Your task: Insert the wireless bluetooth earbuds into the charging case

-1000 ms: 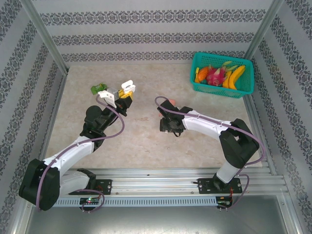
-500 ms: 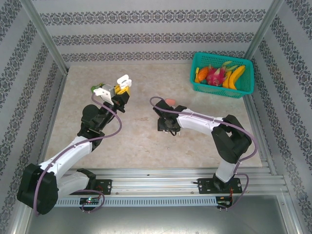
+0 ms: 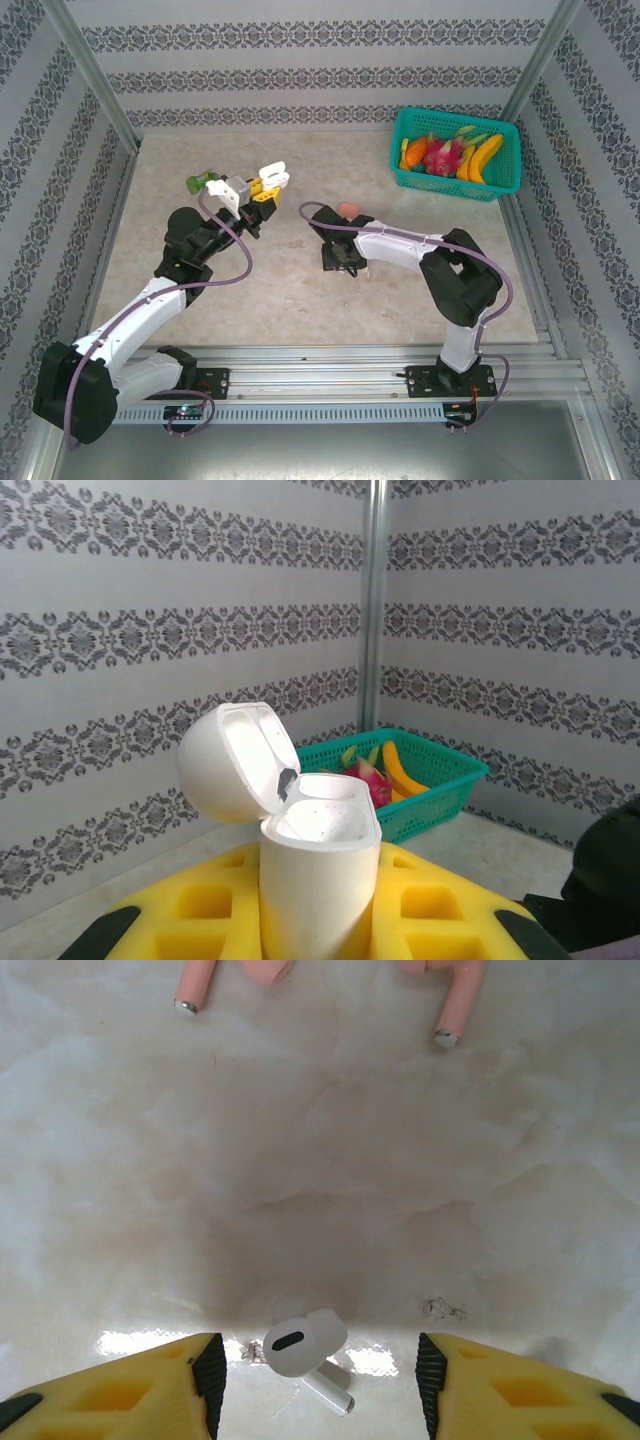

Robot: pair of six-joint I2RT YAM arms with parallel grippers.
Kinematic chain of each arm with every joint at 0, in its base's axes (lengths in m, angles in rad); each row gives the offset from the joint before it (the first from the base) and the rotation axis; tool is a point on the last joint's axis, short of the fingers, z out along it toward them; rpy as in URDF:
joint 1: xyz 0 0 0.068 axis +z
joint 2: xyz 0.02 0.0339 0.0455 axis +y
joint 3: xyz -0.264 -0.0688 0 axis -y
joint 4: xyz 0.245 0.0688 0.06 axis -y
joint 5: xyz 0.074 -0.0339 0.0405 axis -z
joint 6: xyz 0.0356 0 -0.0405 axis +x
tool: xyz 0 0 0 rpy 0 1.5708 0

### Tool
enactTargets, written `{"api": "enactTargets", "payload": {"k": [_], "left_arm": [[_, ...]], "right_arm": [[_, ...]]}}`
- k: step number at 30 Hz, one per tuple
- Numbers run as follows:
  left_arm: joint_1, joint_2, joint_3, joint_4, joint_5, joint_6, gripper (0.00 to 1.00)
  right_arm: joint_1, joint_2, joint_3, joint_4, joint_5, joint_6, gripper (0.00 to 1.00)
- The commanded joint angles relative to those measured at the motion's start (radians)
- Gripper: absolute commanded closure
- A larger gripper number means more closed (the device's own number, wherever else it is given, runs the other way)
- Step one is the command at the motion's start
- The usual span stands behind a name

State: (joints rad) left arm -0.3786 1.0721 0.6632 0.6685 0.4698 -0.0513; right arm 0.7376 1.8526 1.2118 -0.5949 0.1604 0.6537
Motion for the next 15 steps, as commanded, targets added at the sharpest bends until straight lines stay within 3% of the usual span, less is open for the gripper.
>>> {"api": "enactTargets", "payload": {"k": [1, 15], "left_arm": [[-0.008, 0.0, -0.005, 0.026, 0.067, 0.025, 1.0], [-0.008, 0.0, -0.042, 0.072, 0.051, -0.023, 1.0]], "right_arm": [[0.007, 0.021, 0.033, -0.022, -0.001, -0.06, 0.46], [-0.06, 0.069, 0.059, -0.036, -0.106, -0.214, 0.5]]}}
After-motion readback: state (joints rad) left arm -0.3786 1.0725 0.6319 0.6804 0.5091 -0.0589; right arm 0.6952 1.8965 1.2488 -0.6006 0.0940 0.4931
